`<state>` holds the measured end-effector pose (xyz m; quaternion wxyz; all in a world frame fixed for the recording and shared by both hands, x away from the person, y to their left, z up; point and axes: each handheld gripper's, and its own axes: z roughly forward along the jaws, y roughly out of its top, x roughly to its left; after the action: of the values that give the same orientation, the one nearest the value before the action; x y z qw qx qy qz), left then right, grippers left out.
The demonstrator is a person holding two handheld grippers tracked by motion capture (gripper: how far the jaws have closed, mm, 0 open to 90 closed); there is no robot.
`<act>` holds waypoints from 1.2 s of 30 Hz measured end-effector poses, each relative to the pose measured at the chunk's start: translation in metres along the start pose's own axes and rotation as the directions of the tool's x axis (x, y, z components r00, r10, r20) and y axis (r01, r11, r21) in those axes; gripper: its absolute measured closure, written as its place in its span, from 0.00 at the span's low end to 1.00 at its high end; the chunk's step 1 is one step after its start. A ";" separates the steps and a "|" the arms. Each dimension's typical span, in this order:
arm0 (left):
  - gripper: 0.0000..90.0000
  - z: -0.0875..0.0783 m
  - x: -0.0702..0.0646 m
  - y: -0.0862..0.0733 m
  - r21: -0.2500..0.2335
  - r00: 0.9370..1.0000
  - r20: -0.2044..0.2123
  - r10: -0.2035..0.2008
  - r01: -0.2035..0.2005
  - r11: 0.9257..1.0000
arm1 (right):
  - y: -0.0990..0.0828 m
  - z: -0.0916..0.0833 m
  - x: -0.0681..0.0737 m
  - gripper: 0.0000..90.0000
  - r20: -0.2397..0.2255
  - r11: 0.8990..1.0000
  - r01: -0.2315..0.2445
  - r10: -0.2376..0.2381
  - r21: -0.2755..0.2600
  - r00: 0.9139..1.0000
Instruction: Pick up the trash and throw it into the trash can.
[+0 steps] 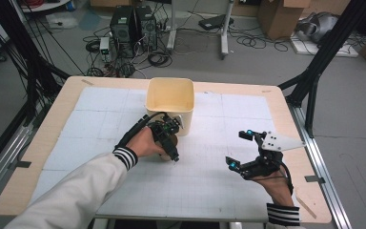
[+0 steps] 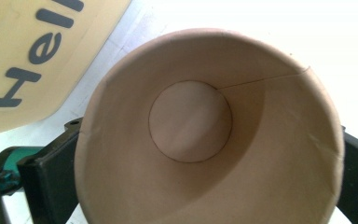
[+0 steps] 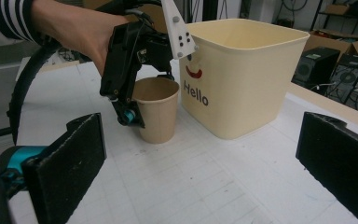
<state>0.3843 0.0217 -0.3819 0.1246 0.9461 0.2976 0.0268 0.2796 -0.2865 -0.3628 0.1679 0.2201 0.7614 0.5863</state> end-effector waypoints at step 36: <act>0.36 -0.002 -0.003 0.000 -0.013 1.000 -0.006 0.018 -0.019 1.000 | 0.000 0.000 0.000 0.00 0.002 1.000 -0.008 0.008 0.003 1.000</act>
<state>0.3818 0.0207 -0.3798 0.1295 0.9480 0.2890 0.0325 0.2792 -0.2867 -0.3627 0.1662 0.2239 0.7613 0.5854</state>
